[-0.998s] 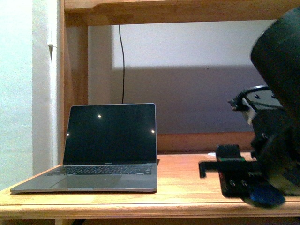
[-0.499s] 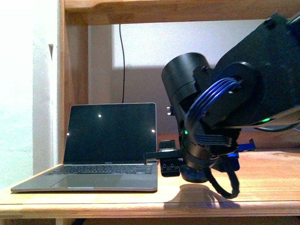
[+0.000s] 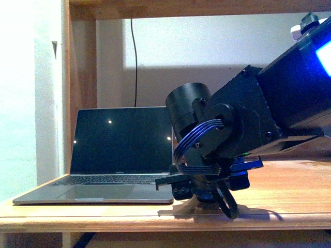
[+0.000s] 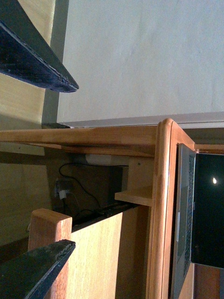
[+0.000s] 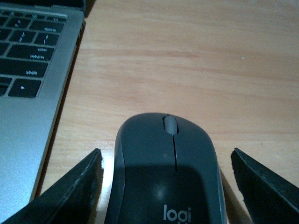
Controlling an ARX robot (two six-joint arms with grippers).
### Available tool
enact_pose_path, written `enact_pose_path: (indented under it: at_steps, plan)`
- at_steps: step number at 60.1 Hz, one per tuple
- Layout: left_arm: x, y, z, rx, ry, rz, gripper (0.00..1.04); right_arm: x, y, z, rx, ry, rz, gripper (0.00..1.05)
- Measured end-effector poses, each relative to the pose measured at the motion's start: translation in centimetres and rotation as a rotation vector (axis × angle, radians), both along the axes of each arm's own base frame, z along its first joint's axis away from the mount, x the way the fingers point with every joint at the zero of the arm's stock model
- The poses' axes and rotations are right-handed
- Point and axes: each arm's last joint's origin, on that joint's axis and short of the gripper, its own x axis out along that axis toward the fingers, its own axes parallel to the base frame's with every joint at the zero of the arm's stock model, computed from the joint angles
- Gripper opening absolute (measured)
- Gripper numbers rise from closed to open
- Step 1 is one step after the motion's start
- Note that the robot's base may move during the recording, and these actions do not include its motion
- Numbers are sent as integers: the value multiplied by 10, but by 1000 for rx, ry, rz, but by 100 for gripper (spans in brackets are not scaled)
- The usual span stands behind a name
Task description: Place mouse
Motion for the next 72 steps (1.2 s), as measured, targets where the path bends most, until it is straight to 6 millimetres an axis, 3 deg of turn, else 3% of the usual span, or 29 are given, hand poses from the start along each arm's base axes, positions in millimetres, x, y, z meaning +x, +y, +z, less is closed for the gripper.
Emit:
enact_pose_path:
  at_steps: [5,13,20,27,32,40,50,62,72]
  plan:
    - [0,0,0,0,0,0,97,-5,-5,7,36,-15,27,99]
    - [0,0,0,0,0,0,97,-22,-23,24,104,-51,89,97]
    - [0,0,0,0,0,0,97,-60,-66,51,189,-122,206,97]
    - [0,0,0,0,0,0,97,-98,-107,56,207,-157,304,97]
    - [0,0,0,0,0,0,97,-127,-138,44,194,-142,382,97]
    - [0,0,0,0,0,0,97,-167,-179,7,157,-57,499,97]
    - [0,0,0,0,0,0,97,-203,-219,-27,145,14,592,97]
    - [0,0,0,0,0,0,97,-223,-244,-57,136,82,639,97]
    - [0,0,0,0,0,0,97,-227,-239,-79,94,130,662,97]
